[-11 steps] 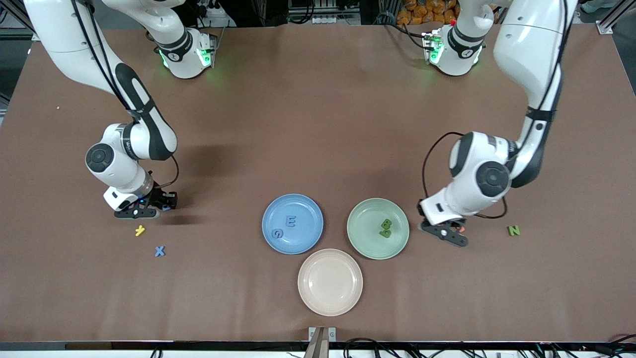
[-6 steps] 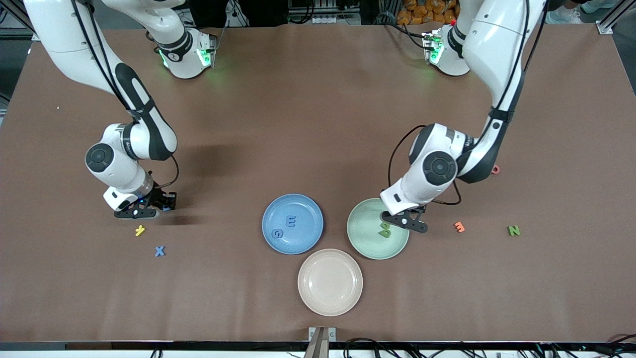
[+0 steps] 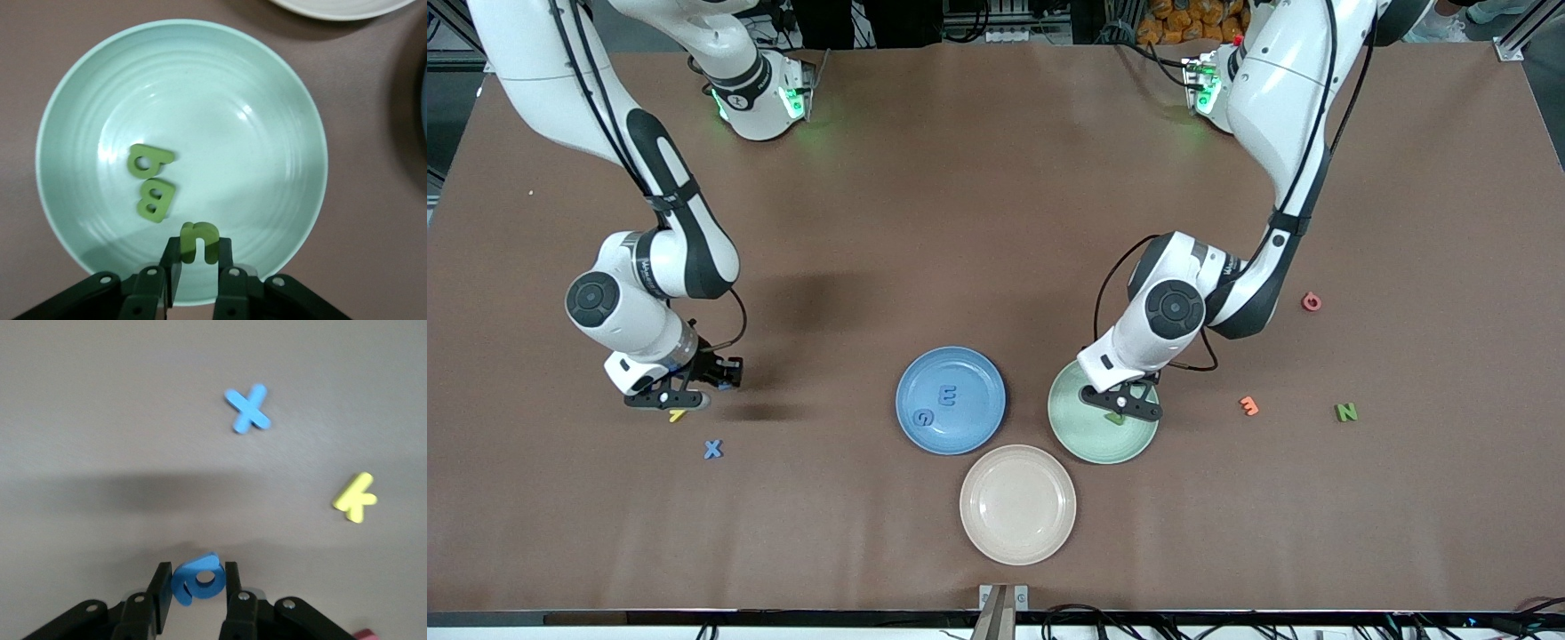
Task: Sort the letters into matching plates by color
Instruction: 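Put u in green plate while the right gripper puts G in blue plate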
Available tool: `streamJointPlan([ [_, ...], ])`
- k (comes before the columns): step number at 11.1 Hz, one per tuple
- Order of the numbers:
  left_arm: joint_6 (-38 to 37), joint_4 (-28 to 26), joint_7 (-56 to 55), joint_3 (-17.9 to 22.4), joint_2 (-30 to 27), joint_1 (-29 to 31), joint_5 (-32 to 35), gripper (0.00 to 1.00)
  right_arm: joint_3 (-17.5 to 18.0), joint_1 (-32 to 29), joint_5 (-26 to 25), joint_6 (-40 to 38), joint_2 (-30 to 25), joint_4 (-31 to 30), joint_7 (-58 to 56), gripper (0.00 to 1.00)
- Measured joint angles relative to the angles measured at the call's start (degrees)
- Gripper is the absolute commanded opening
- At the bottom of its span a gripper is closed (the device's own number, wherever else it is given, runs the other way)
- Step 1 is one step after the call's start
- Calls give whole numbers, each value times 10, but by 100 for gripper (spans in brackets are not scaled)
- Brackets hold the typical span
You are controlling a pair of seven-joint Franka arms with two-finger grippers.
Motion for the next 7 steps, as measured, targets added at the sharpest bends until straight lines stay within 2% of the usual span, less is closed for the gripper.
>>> streamJointPlan([
  [1,0,7,-1,0,6,-4,0,32,4,14,16,-4,0,15,18,22],
  [3,1,15,-19,0,10,-9,0,81,13,53,74,-5,0,37,32,22],
  [4,1,19,-22,0,10,-10,0,100,15,75,96,-5,0,47,44,22],
  [7,-12,29,-23,5,6,-7,0,100,18,143,113,-4,18,87,123,23],
])
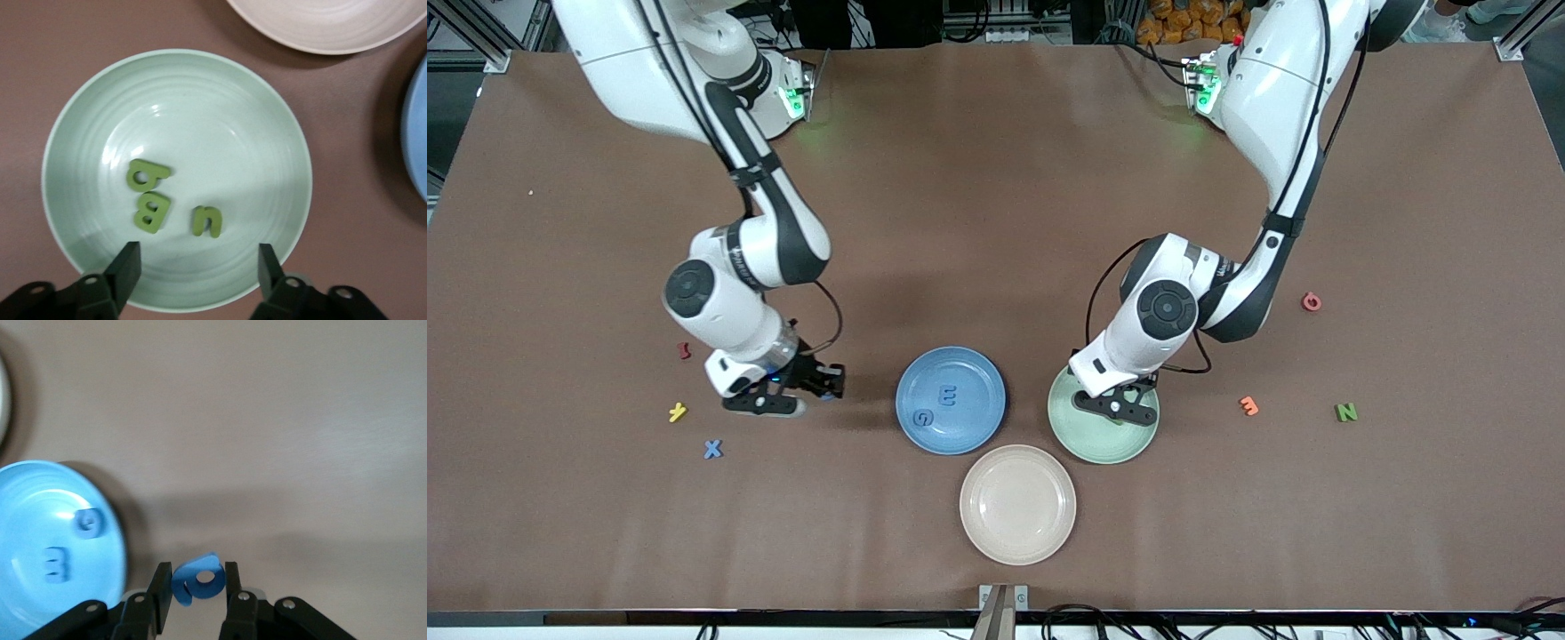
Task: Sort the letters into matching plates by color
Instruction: 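Put u in green plate while the right gripper puts G in blue plate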
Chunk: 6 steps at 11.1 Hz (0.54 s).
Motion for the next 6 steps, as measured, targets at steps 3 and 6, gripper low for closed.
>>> streamJointPlan([
  [3,-88,1,32,18,-25,25,0,100,3,65,0,1,47,56,84,23],
  [6,-123,-22,154,36,-56,85,0,100,2,112,0,5,97,115,139,30],
])
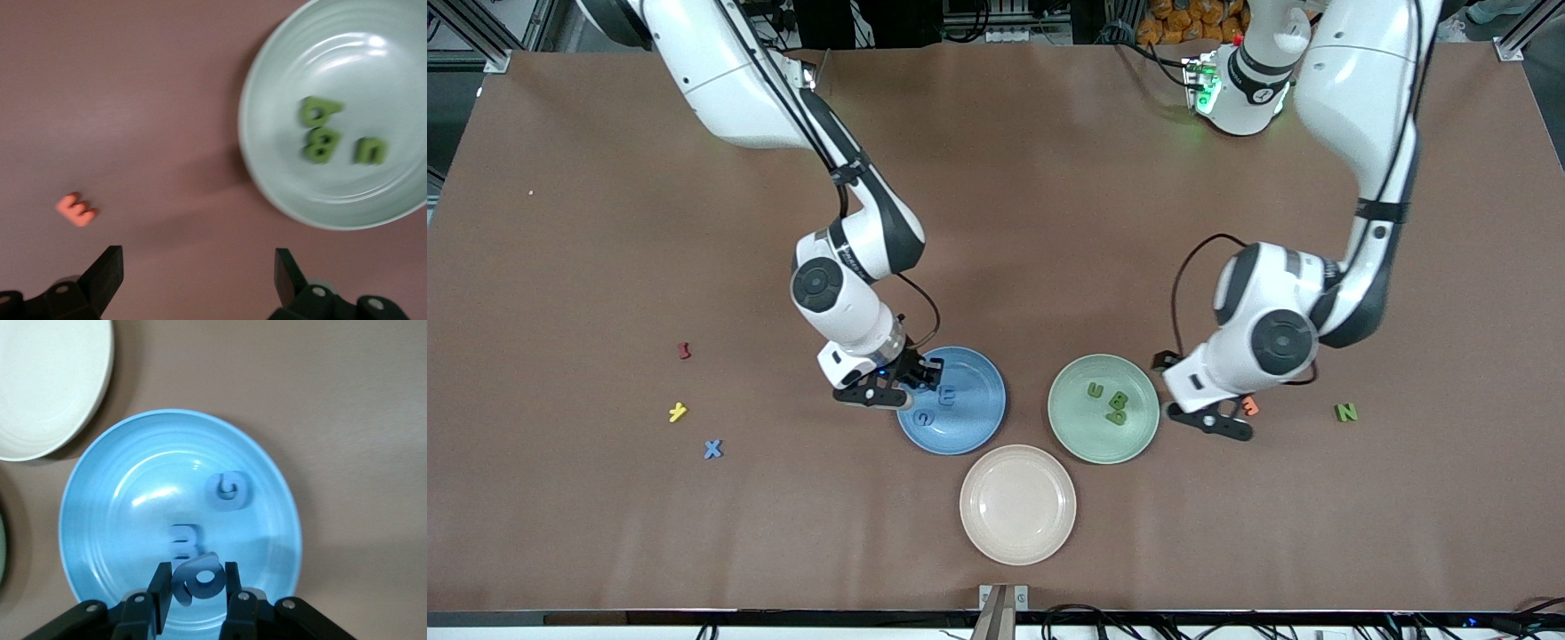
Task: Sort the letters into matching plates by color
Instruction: 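Put u in green plate while the right gripper puts G in blue plate, then grasp the blue X with the right gripper while the left gripper grasps green N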
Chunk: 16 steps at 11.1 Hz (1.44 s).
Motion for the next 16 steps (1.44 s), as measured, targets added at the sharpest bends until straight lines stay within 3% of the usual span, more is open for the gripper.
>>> streamJointPlan([
  [1,0,-13,54,11,-7,16,0,100,0,6,0,0,9,13,10,81],
  [2,1,-25,108,23,-11,31,0,100,0,9,0,0,16,23,17,100],
  [5,39,-70,213,46,-16,62,0,100,-6,8,-4,0,25,36,9,100],
  [8,85,-109,236,77,-17,63,-6,100,-29,-8,-5,-6,25,41,-44,100],
  [13,109,-118,231,120,-10,67,-19,100,-57,-104,-8,-95,21,52,-162,100],
  [15,143,-118,230,133,5,71,-59,99,-58,-143,-14,-113,20,54,-213,100],
  [16,159,-118,230,139,13,74,-71,90,-58,-161,-21,-118,19,55,-244,100],
])
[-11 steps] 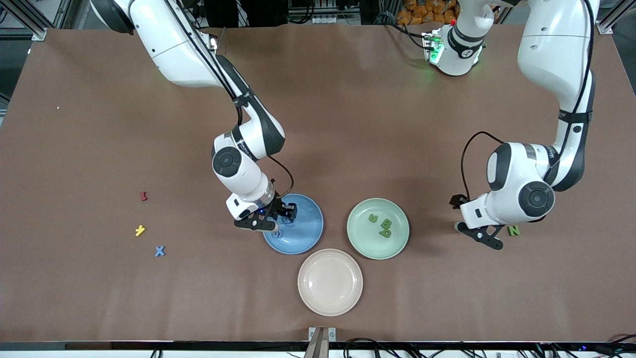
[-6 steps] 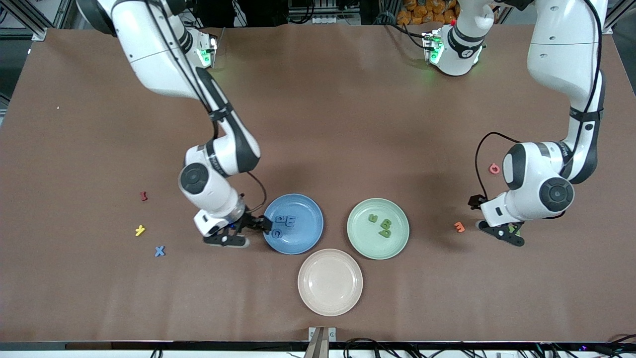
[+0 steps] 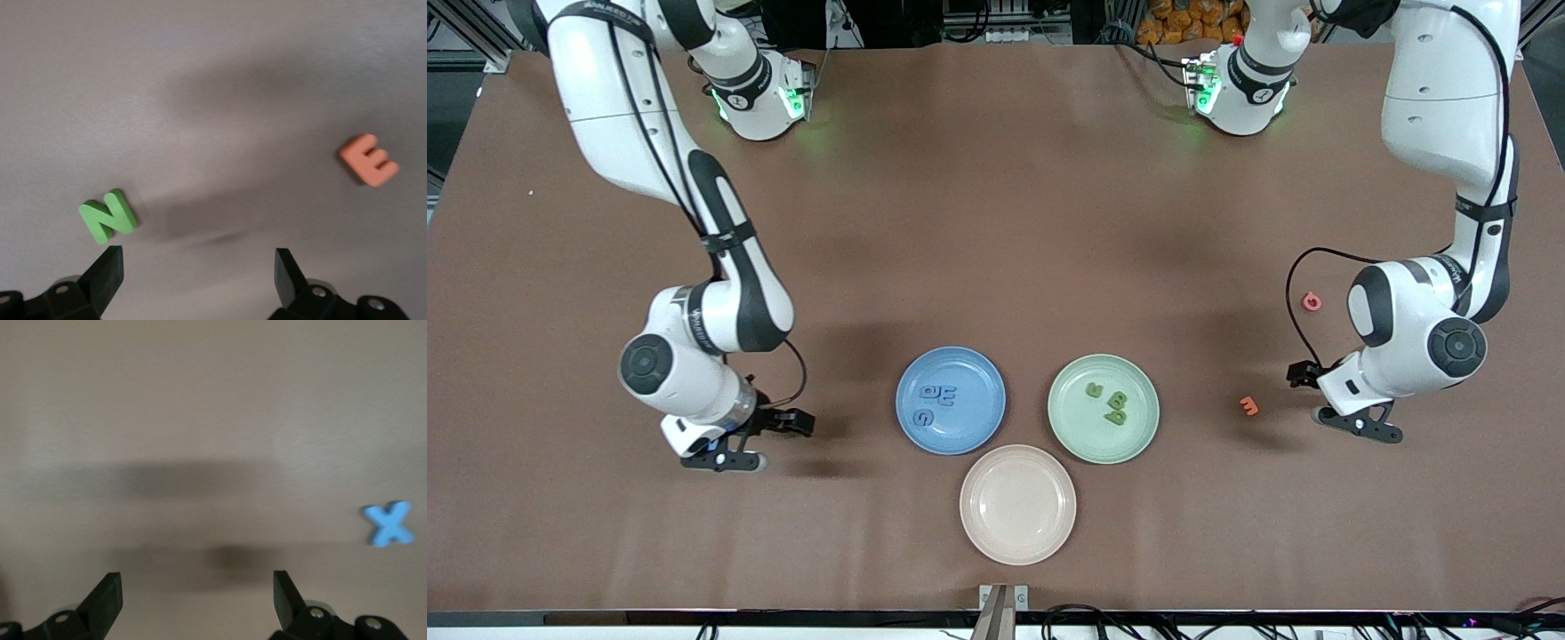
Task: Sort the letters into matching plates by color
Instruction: 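Grasp the blue X with the right gripper while the left gripper grasps green N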
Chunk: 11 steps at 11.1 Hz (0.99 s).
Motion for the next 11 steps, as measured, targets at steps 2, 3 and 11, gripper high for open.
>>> streamJointPlan([
  [2,36,2,-7,9,15,3,-13,89,0,-30,-10,-18,-2,0,-68,100],
  [3,43,7,-26,14,20,4,-16,89,0,-44,-19,-26,-2,0,-93,100],
  [11,45,29,-89,42,38,7,-38,78,4,-113,-62,-36,3,-3,-159,100],
])
